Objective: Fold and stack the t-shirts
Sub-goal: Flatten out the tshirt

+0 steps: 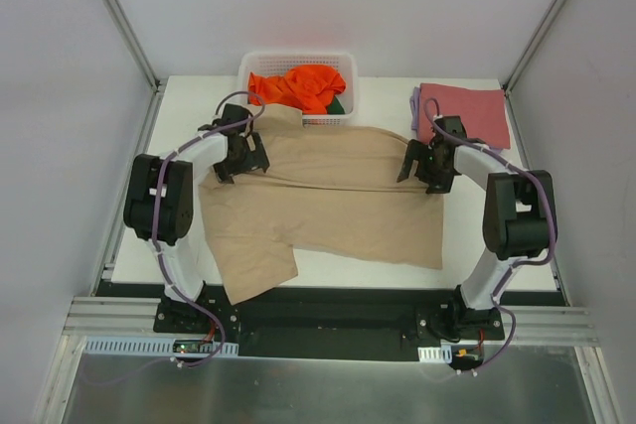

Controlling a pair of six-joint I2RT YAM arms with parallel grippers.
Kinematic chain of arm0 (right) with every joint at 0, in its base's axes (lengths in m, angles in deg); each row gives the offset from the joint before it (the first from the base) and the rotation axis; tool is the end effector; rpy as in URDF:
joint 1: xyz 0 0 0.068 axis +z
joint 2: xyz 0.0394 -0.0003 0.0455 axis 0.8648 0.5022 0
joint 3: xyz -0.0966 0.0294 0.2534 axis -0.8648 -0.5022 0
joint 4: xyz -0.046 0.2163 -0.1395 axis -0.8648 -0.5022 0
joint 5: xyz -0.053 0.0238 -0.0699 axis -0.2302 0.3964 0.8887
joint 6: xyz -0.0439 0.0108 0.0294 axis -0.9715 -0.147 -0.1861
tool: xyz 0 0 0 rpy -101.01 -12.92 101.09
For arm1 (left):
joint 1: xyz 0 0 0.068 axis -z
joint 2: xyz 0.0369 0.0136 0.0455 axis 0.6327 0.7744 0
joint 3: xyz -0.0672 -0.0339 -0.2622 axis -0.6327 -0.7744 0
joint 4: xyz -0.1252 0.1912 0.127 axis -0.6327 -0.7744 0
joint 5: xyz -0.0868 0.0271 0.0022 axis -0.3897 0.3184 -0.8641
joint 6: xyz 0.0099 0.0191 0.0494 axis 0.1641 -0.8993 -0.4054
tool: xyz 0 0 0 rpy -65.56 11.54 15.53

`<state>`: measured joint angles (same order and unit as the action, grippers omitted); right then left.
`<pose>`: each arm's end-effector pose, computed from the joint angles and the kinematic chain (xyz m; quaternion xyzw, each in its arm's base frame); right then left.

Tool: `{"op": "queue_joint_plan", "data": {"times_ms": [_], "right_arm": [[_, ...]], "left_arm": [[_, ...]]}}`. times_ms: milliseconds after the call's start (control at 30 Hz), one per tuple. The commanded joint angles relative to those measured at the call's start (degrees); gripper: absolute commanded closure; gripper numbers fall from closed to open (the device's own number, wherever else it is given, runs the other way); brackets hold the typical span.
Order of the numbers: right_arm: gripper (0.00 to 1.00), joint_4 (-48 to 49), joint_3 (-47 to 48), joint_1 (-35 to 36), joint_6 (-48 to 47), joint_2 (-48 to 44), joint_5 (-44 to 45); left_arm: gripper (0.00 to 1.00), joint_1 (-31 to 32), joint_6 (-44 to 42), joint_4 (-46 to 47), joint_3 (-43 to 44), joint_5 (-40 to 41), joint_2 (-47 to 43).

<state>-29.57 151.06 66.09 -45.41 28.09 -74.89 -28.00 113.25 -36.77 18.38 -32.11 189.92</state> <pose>0.3585 0.0447 0.1776 -0.0207 0.9615 0.1025 0.2542 0.3798 -0.0729 0.1796 -0.1637 0.9479 -0.0614 0.2663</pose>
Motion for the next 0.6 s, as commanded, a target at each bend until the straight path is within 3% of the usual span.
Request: {"op": "queue_joint_plan", "data": {"times_ms": [0, 300, 567], "right_arm": [[0.04, 0.4, 0.5, -0.5, -1.8, -3.8, 0.8], [0.04, 0.4, -9.8, 1.7, -0.9, -22.6, 4.0], [0.04, -1.4, -15.2, 1.8, 0.0, -28.4, 6.0]], "left_arm": [[0.01, -0.4, -3.6, -1.2, 0.7, -2.7, -4.1], [0.01, 8.4, 6.4, -7.1, -17.8, -0.6, -28.9], [0.01, 24.1, 30.1, -35.2, -28.7, 7.3, -47.3]]}}
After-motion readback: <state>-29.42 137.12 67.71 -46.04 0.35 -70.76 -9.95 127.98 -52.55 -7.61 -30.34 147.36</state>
